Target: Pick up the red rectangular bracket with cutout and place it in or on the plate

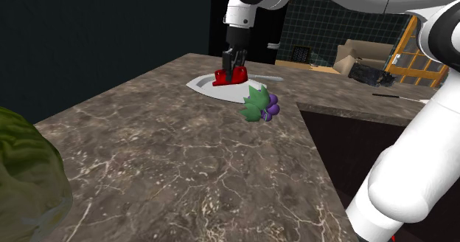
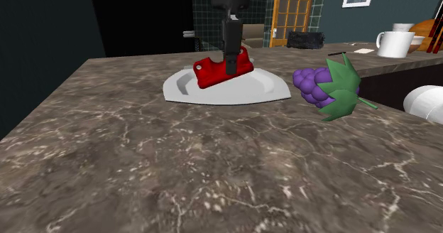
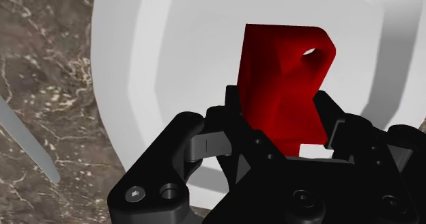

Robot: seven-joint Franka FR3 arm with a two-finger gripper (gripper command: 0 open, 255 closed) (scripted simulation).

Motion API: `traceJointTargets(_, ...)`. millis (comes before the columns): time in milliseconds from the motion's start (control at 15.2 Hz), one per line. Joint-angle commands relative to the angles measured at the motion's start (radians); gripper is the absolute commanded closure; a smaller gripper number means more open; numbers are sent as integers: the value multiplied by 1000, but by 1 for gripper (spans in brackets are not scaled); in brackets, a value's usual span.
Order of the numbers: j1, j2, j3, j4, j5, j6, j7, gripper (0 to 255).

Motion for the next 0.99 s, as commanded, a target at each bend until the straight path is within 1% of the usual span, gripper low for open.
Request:
traceJointTargets(0, 1, 1, 1, -29, 0, 30, 0, 255)
traceJointTargets(132, 1, -2, 1, -55, 1, 53, -1, 255)
traceJointTargets(594, 1, -2, 1, -55, 1, 53, -1, 255)
traceJointTargets(660, 1, -2, 1, -55, 1, 53, -1, 0)
traceJointTargets(924, 1, -2, 1, -55, 1, 53, -1, 0)
